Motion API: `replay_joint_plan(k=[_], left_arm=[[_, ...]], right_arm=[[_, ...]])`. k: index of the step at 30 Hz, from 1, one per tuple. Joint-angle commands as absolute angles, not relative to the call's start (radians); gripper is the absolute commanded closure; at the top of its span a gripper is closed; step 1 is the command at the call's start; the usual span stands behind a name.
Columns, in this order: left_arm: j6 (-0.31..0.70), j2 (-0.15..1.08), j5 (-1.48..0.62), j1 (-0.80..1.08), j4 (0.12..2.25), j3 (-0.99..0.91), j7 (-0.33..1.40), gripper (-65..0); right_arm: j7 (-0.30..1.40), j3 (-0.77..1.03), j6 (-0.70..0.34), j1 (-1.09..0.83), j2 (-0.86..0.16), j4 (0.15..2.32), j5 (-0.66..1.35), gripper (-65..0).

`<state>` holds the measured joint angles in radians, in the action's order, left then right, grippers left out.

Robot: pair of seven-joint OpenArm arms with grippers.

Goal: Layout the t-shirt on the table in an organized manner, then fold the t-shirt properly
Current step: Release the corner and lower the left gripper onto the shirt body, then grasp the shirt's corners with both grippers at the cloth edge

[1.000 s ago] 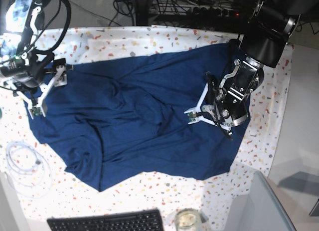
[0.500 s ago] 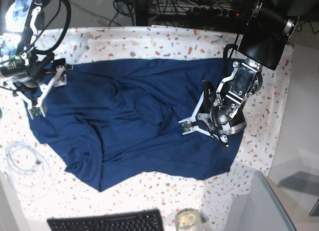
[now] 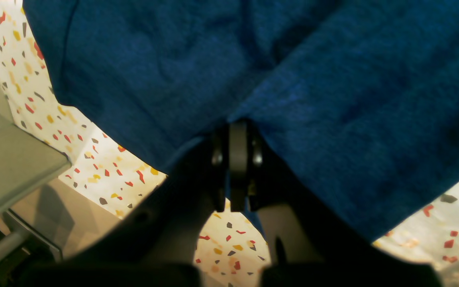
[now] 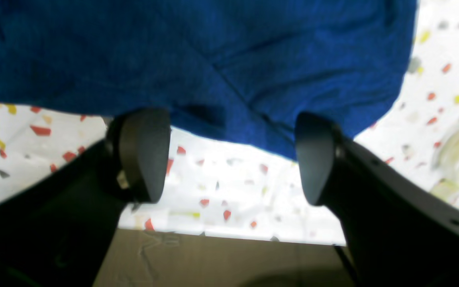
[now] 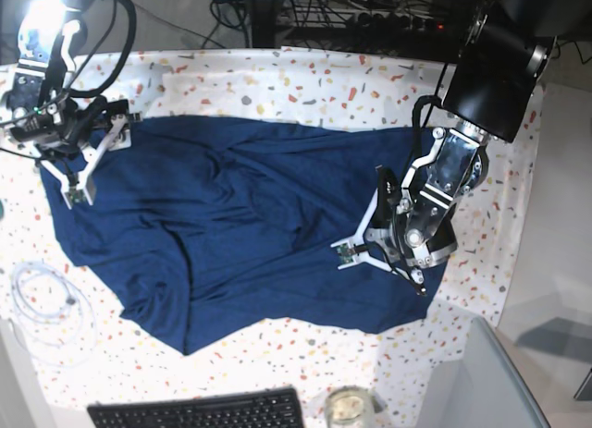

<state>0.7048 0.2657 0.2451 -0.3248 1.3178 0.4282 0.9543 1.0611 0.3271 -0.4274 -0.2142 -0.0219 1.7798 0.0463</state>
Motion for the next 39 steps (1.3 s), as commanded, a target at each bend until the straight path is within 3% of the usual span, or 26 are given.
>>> replay_joint_plan(k=[1, 6, 10, 13, 15, 23, 31, 39], left_arm=[[0.698, 0.269, 0.252, -0.349, 1.314, 0.421, 0.954, 0.0], [0.698, 0.269, 0.251, -0.364, 1.293, 0.412, 0.952, 0.0], [0.698, 0.269, 0.243, -0.371, 1.293, 0.409, 0.952, -20.9], [0.698, 0.269, 0.240, -0.367, 1.313, 0.386, 0.954, -40.3], [0.698, 0.269, 0.237, -0.351, 1.376, 0.312, 0.957, -46.2], [0.698, 0.269, 0.053, 0.054, 1.759, -0.148, 0.952, -38.0], [0.698, 0.186, -0.328, 0.375, 1.728, -0.633, 0.794, -36.5], [0.698, 0.185, -0.446, 0.395, 1.489, -0.711, 0.662, -36.5]], right_arm=[[1.049, 0.328, -0.424, -0.203, -0.030, 1.797, 0.050, -46.1], [1.049, 0.328, -0.424, -0.203, -0.030, 1.802, 0.050, -46.1], [1.049, 0.328, -0.424, -0.203, -0.030, 1.802, 0.050, -46.1], [1.049, 0.328, -0.424, -0.203, -0.030, 1.804, 0.050, -46.1], [1.049, 0.328, -0.424, -0.205, -0.030, 1.804, 0.050, -46.1], [1.047, 0.337, -0.424, -0.211, -0.030, 1.804, 0.050, -46.1], [0.944, 0.328, -0.424, -0.232, -0.028, 1.805, 0.050, -46.1], [0.937, 0.328, -0.424, -0.225, -0.028, 1.819, 0.050, -46.1]])
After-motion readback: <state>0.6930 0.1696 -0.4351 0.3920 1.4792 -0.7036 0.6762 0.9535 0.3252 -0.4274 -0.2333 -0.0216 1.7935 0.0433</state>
